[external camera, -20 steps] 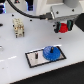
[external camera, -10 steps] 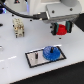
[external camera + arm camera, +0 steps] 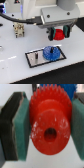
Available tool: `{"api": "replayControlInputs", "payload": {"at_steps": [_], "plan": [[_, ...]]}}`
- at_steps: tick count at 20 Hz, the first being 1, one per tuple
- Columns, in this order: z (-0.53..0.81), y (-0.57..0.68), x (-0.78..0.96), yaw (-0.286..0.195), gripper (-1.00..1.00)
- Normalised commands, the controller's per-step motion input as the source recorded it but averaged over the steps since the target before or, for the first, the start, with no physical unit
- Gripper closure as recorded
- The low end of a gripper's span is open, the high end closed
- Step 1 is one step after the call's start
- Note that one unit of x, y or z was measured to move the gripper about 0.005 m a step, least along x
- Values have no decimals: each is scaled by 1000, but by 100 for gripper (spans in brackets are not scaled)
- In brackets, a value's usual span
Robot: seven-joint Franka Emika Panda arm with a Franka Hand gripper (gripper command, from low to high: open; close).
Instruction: Insert the blue gear onto the right peg, followed by the red gear
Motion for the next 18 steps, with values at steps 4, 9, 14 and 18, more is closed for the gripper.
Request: {"api": "replayControlInputs", "payload": {"at_steps": [4, 9, 14, 18], "plan": [[27, -143, 551, 0, 100], [-61, -77, 327, 0, 100], [-171, -33, 128, 0, 100], [-206, -91, 64, 0, 100]]}}
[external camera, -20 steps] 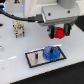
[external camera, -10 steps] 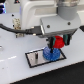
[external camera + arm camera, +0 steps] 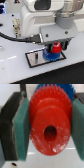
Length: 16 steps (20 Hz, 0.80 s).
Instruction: Insert the blue gear onto the right peg, followed by the red gear
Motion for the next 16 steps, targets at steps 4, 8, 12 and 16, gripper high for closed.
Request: {"api": "replayControlInputs", "payload": {"at_steps": [4, 8, 12, 16], "plan": [[44, -14, 80, 0, 100], [371, -217, 156, 0, 100], [238, -114, 122, 0, 100], [45, -47, 80, 0, 100]]}}
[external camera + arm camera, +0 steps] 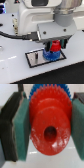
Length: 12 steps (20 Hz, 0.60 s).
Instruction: Insert the blue gear onto the right peg, followed by the red gear
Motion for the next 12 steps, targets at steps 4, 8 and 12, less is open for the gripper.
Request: {"api": "replayControlInputs", "payload": {"at_steps": [4, 8, 12], "plan": [[-42, -54, 120, 0, 100], [-60, -57, 127, 0, 100], [-92, -47, 102, 0, 100]]}}
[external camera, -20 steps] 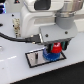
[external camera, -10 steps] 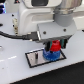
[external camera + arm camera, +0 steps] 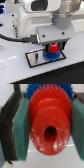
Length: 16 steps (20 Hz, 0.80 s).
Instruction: Insert the blue gear onto the right peg, followed by the red gear
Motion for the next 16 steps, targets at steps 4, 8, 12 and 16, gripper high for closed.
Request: {"api": "replayControlInputs", "payload": {"at_steps": [4, 8, 12, 16], "plan": [[-80, -80, 175, 0, 100], [-116, -31, 181, 0, 100], [-114, 32, 204, 0, 100], [16, 40, 166, 0, -100]]}}
